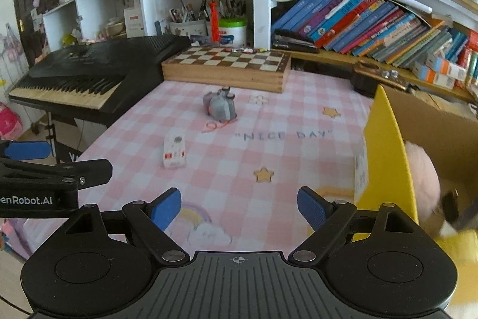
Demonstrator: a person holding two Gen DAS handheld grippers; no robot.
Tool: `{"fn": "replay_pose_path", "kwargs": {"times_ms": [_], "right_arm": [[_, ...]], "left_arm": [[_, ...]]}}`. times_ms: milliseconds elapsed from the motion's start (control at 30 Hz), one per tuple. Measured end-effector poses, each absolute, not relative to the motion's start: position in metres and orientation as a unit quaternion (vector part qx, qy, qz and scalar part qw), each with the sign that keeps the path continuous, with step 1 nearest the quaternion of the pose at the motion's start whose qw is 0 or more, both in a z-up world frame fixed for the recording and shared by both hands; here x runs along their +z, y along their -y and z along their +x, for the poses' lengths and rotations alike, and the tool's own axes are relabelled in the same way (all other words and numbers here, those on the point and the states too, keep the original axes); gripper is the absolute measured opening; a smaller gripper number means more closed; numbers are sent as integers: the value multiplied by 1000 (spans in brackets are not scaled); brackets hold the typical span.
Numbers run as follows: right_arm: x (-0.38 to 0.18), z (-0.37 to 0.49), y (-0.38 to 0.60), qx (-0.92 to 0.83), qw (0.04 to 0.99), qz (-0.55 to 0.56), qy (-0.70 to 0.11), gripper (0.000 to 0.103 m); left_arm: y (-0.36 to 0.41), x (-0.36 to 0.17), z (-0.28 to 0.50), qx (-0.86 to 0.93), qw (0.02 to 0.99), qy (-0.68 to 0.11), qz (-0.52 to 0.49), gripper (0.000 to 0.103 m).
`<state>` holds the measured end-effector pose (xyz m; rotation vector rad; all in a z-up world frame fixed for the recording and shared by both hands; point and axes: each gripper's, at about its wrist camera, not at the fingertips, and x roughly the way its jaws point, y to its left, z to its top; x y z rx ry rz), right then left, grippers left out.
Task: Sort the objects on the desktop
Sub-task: 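Move the left tool toward the white medicine box while the right tool approaches the grey toy car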
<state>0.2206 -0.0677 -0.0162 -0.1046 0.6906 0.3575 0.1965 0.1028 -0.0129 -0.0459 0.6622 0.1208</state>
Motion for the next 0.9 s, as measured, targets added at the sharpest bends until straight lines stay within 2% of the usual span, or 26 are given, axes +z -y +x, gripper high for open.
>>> {"fn": "replay_pose_path", "kwargs": {"times_ms": [400, 800, 900], "right_arm": [[-18, 288, 53, 190, 923, -60, -328, 87], [-28, 354, 23, 210, 915, -75, -338, 87], [-33, 368, 11, 223, 911, -86, -336, 87]], "left_arm": [[-111, -27, 243, 81, 936, -341, -18, 103], [-89, -67, 299, 65, 925, -373, -11, 103], [-86, -77, 314, 70, 923, -379, -12, 100]]}}
